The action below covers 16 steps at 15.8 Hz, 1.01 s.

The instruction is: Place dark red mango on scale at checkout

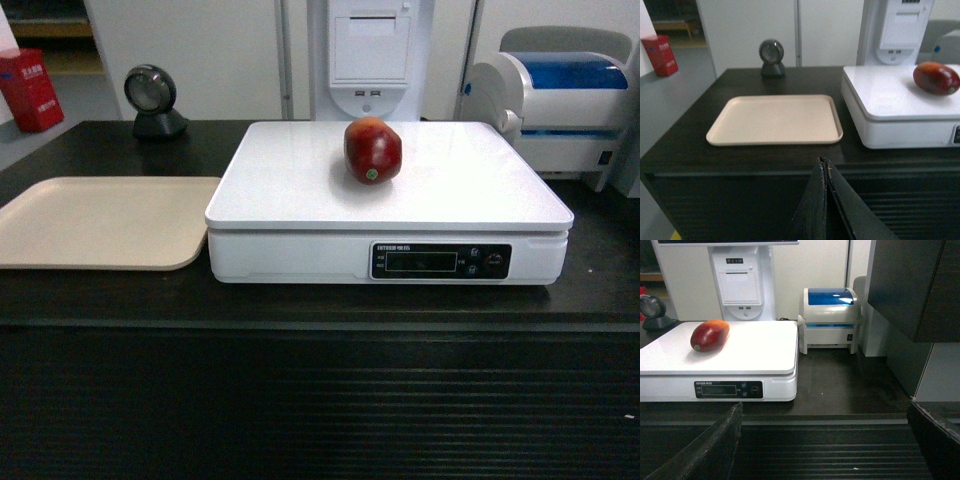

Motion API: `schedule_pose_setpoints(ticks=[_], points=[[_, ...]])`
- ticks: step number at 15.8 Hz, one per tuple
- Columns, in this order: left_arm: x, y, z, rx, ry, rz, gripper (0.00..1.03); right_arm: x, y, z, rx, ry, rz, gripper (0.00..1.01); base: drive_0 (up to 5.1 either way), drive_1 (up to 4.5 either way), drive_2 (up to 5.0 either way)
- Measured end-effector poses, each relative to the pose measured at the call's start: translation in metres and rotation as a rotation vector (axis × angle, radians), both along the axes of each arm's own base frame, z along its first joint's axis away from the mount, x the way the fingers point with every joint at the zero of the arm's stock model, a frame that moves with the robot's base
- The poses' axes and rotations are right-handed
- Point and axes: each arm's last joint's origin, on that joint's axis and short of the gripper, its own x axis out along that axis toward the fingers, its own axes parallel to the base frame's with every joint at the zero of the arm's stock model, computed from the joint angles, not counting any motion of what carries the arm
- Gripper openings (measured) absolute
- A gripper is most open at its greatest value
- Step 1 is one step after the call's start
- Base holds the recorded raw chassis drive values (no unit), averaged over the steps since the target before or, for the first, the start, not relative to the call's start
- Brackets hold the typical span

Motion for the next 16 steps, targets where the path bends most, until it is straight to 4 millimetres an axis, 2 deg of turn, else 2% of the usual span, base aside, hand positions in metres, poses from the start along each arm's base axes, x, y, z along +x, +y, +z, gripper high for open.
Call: schedule_pose_setpoints(ticks=[1,5,7,13,14,16], points=[[-0.0036,0.0001,0.0048,0.000,-0.060,0.002,0.02,0.0000,0.0000,0.0000,0.000,0.000,0.000,0.98,0.0,0.00,0.0],[-0.0034,0.0000,0.0036,0.000,-0.047,0.002,0.02,0.0000,0.0000,0.0000,0.000,0.000,0.001,0.98,0.0,0.00,0.0],[-0.0034,0.0000,0.0036,-0.001,-0.047,0.002,0.20,0.0000,0.0000,0.0000,0.000,0.000,0.001,0.98,0.0,0.00,0.0],[-0.0034,0.0000,0.0036,-0.001,-0.048,0.002,0.96,0.0000,0.0000,0.0000,0.000,0.000,0.001,0.98,0.0,0.00,0.0],[-0.0034,0.0000,0.0036,0.000,-0.047,0.002,0.99,0.0000,0.0000,0.0000,0.000,0.000,0.001,0.98,0.0,0.00,0.0],[-0.0034,0.0000,0.0036,-0.001,-0.047,0.002,0.98,0.0000,0.0000,0.0000,0.000,0.000,0.001,0.98,0.0,0.00,0.0]])
